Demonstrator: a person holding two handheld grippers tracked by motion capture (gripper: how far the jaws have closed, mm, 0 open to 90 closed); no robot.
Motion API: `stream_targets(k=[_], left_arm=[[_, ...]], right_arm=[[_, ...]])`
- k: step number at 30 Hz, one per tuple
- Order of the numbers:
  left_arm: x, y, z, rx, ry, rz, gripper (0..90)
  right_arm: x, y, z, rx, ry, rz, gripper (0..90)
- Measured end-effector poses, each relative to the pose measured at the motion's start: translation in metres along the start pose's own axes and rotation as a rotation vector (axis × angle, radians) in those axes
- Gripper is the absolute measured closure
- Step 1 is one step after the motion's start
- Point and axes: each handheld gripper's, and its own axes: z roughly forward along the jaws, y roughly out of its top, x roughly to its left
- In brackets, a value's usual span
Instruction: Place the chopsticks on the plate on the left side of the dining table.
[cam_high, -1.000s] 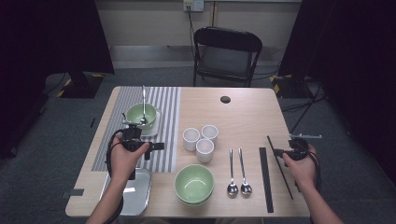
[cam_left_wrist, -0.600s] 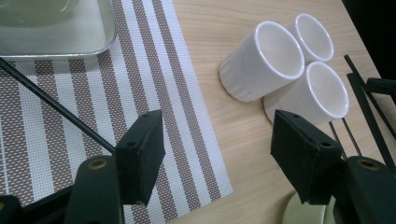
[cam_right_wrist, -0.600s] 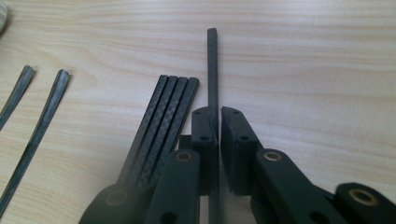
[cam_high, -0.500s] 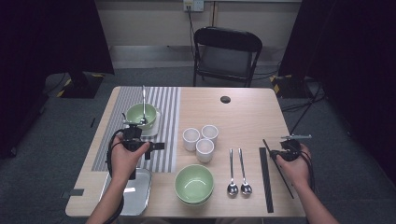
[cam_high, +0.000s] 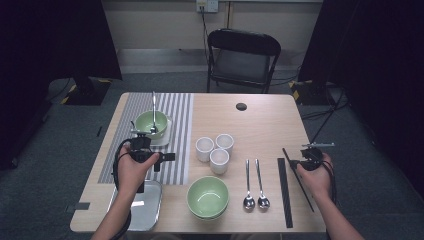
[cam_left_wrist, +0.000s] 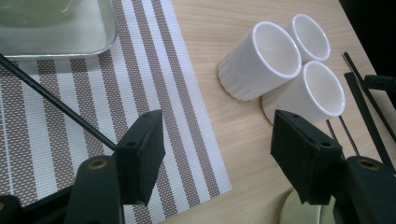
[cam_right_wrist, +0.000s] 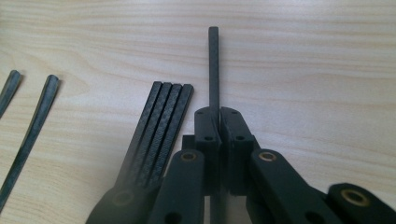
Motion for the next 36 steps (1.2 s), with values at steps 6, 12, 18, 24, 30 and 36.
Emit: stream_targets(k=[6, 12, 18, 24, 30, 36], left_arm=[[0.001, -0.001, 0.0, 0.005, 0.002, 0.011, 35.1], [0.001, -0.001, -0.001, 0.003, 0.0, 0.007, 35.1], [-0.002, -0.001, -0.002, -0.01, -0.006, 0.007, 35.2], [-0.005, -0.002, 0.0, -0.003, -0.013, 0.01, 35.3], [-0.008, 0.003, -0.001, -0.01, -0.01, 0.019, 35.2], [-0.023, 0.005, 0.004, 0.001, -0.04, 0.05, 35.3]], right_arm=[[-0.001, -0.002, 0.002, 0.002, 0.031, -0.008, 86.6], [0.005, -0.014, -0.007, -0.002, 0.03, -0.077, 78.9], [0.004, -0.026, -0.018, 0.023, 0.006, -0.111, 86.1], [-0.002, -0.018, -0.016, 0.052, 0.024, -0.048, 86.9], [-0.009, -0.004, -0.027, 0.02, 0.059, 0.009, 86.9], [0.002, 0.021, -0.046, -0.046, 0.11, 0.025, 86.9]])
